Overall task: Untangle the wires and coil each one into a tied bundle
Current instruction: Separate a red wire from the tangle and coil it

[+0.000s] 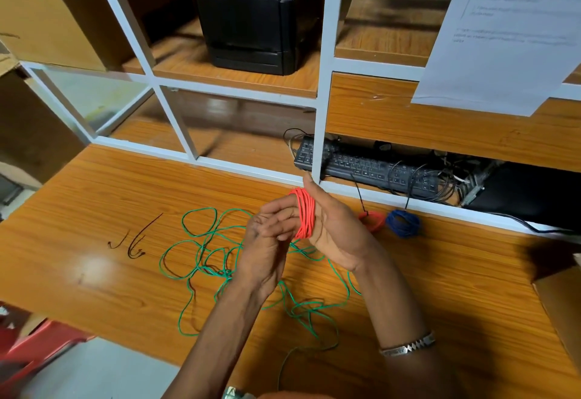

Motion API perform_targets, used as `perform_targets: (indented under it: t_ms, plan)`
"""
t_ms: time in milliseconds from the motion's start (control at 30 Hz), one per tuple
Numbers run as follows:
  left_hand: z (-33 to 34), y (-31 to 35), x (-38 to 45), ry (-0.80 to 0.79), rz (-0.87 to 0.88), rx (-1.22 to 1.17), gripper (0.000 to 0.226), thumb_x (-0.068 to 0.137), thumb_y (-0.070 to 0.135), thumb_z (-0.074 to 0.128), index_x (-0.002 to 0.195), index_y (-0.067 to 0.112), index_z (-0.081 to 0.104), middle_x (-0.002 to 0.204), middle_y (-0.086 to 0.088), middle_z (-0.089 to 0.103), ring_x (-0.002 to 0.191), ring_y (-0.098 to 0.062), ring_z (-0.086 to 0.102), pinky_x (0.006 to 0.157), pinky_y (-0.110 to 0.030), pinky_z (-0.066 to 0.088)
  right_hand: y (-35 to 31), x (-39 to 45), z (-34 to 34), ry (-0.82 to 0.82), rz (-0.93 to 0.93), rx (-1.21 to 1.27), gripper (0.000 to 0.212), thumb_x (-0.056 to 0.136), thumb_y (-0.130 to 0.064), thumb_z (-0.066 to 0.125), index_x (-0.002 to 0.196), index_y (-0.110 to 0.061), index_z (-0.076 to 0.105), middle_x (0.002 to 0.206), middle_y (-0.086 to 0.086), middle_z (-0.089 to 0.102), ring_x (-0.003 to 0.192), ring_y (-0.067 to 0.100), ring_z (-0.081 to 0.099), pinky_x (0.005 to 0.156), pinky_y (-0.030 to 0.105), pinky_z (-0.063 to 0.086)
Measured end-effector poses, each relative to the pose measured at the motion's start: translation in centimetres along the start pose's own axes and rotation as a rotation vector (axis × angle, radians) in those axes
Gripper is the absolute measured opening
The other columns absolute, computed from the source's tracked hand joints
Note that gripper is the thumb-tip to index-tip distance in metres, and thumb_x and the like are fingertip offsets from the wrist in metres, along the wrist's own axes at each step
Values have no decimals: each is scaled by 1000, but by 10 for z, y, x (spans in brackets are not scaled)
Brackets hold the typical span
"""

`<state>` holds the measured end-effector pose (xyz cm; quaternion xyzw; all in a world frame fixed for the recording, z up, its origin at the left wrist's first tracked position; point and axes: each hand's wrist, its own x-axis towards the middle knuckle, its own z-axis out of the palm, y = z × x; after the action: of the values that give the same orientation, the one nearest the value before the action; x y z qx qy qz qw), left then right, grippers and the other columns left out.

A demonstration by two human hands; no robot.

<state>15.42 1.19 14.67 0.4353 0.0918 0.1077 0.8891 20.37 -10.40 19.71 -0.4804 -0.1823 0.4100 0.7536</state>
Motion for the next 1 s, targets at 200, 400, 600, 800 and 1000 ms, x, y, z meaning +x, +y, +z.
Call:
perform_targets:
  t_ms: [200, 400, 600, 800, 1000]
  plan:
    - [10, -13, -16, 66, -48, 20, 44, 98, 3, 53, 79, 26, 85, 88, 3, 78, 77, 0, 72, 70, -13, 55, 5, -14, -18, -188, 18, 130, 70, 108, -36, 16, 140, 20, 44, 137, 41, 53, 126, 43, 58, 102, 39, 47]
    - [19, -10, -20, 69, -54, 4, 53, 107, 1, 42, 80, 20, 84, 93, -2, 79, 85, -6, 75, 75, -18, 61, 3, -15, -24, -327, 4, 269, 72, 98, -30, 18, 147, 20, 31, 149, 47, 33, 145, 56, 30, 114, 45, 37]
    - [6, 9, -26, 10, -35, 68, 33, 93, -2, 55, 83, 11, 84, 91, -7, 79, 84, -10, 75, 75, -20, 60, 11, -4, -24, -416, 17, 264, 61, 105, -30, 30, 145, 15, 43, 141, 35, 53, 133, 40, 54, 108, 40, 47]
    - [-9, 23, -24, 30, 33, 83, 43, 96, -18, 41, 86, 0, 78, 81, -4, 77, 73, -6, 70, 71, -16, 56, 17, 13, -9, -297, -35, 259, 51, 105, -30, 39, 129, 7, 64, 123, 27, 69, 114, 30, 70, 93, 33, 58]
    - [-23, 39, -18, -12, -17, 0, 19, 101, -3, 47, 115, -9, 58, 70, 4, 59, 61, 1, 51, 65, -12, 49, 23, 28, 8, -146, -77, 262, 46, 102, -31, 47, 114, 5, 73, 96, 18, 76, 83, 20, 76, 77, 26, 60]
